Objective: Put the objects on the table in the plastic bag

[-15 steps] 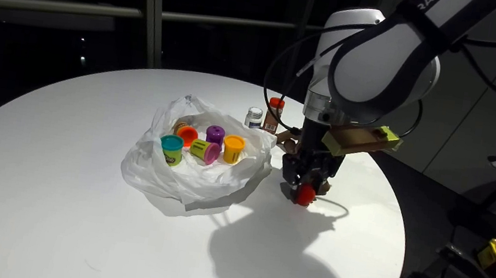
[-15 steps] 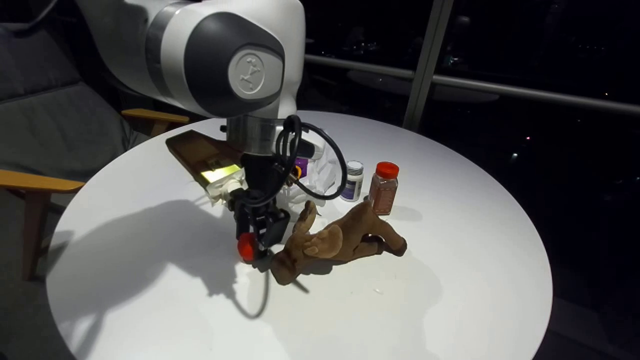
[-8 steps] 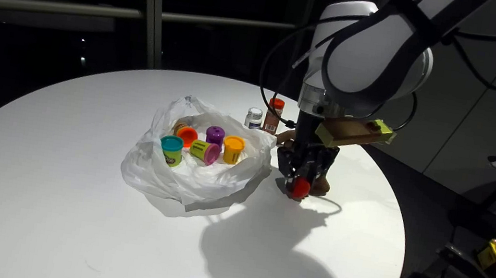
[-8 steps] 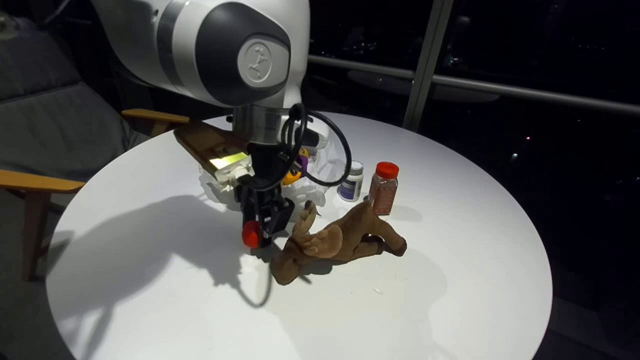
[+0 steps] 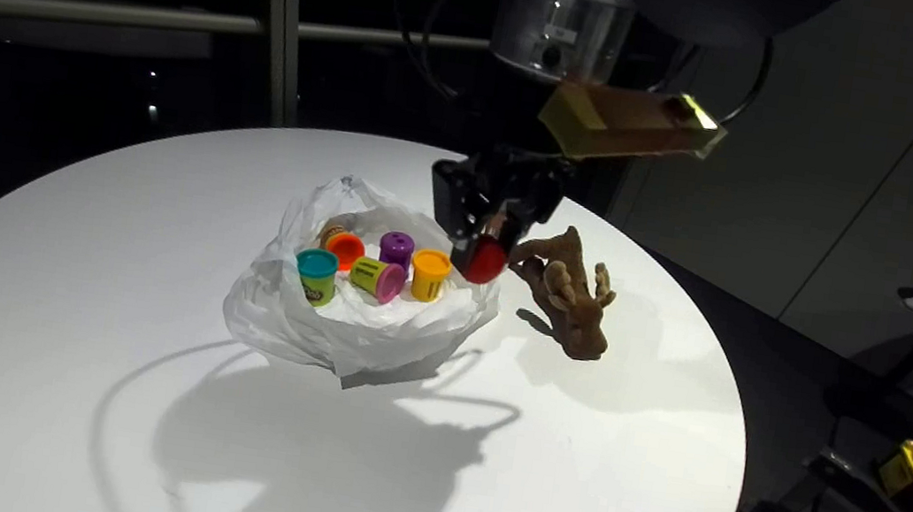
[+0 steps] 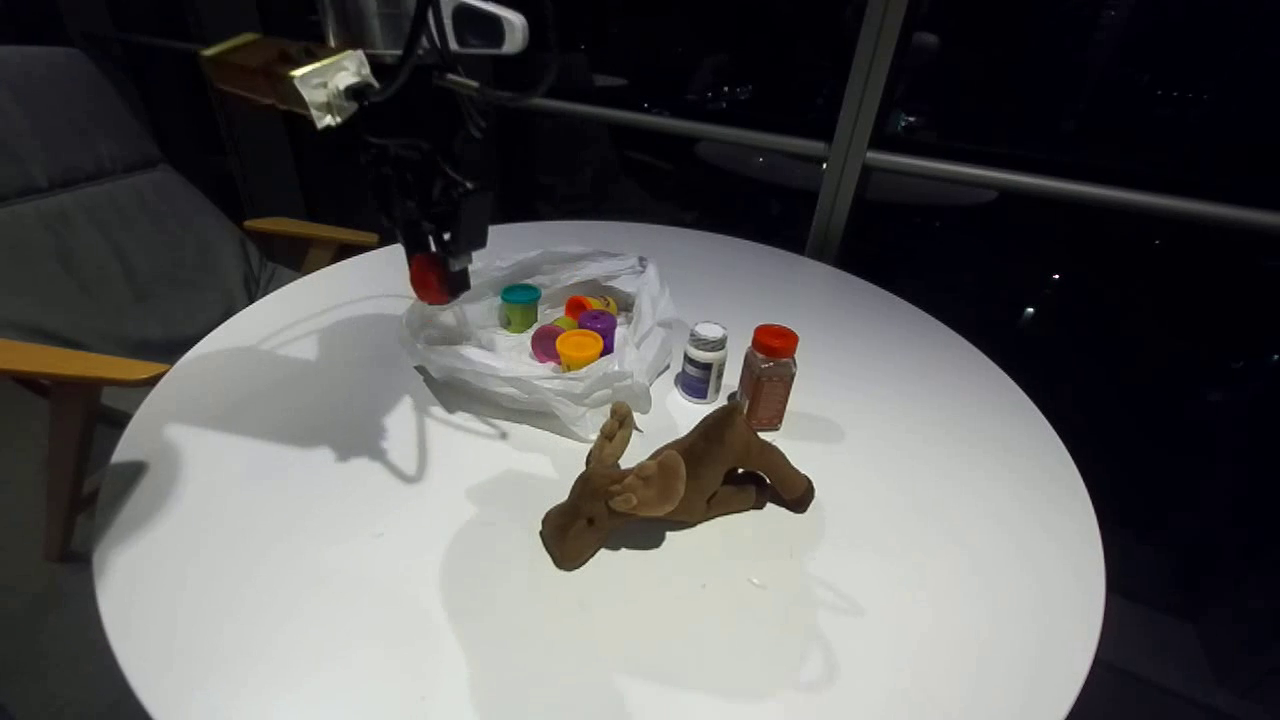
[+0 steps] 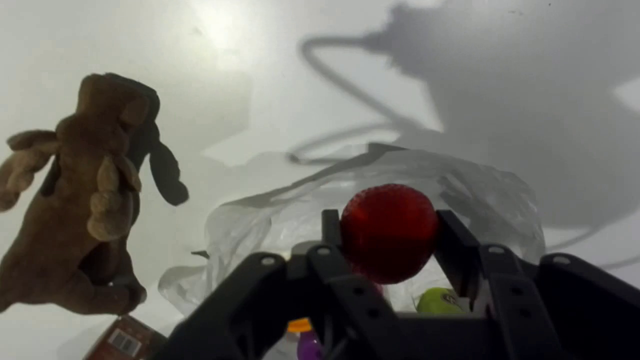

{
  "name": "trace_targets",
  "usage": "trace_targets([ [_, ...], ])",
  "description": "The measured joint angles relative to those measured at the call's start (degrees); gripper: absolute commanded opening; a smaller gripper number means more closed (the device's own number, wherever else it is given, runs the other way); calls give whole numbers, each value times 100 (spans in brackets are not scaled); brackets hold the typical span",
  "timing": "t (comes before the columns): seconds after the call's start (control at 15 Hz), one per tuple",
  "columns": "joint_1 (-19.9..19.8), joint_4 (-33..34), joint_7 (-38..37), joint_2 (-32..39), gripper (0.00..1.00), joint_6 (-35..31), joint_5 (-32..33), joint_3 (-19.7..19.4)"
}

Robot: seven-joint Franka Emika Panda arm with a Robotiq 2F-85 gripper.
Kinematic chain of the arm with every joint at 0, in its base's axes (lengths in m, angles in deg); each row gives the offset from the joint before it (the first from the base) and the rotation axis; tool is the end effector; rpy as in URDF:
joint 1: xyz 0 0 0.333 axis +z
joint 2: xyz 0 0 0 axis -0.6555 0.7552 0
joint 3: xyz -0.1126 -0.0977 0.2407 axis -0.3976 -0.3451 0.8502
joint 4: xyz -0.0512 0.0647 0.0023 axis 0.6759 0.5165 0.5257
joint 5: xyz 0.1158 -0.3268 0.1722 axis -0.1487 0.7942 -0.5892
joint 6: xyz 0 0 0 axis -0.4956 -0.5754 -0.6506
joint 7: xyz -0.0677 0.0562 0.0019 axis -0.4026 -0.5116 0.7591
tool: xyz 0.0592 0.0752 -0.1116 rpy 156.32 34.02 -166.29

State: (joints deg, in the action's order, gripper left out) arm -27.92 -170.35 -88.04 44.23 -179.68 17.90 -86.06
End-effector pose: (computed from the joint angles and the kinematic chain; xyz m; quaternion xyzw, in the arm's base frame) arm 0.5355 0.1313 0.2218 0.9959 -0.0802 0.0390 0.0126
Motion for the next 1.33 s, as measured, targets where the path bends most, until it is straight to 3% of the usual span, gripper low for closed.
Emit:
trace_targets([
  [0.2, 100, 565, -37, 351, 25, -41, 360, 53],
  [0.6, 101, 1845, 155, 1829, 25, -114, 347, 59],
  [1.0, 103, 2890, 398, 2766, 27, -24, 234, 44],
  [1.07, 105, 3018, 409, 2866, 75, 27, 234, 29],
  [1.13, 104, 3145, 424, 2960, 75, 86, 234, 13],
  [1.33, 101, 3447, 450, 3174, 96, 226, 234, -22],
])
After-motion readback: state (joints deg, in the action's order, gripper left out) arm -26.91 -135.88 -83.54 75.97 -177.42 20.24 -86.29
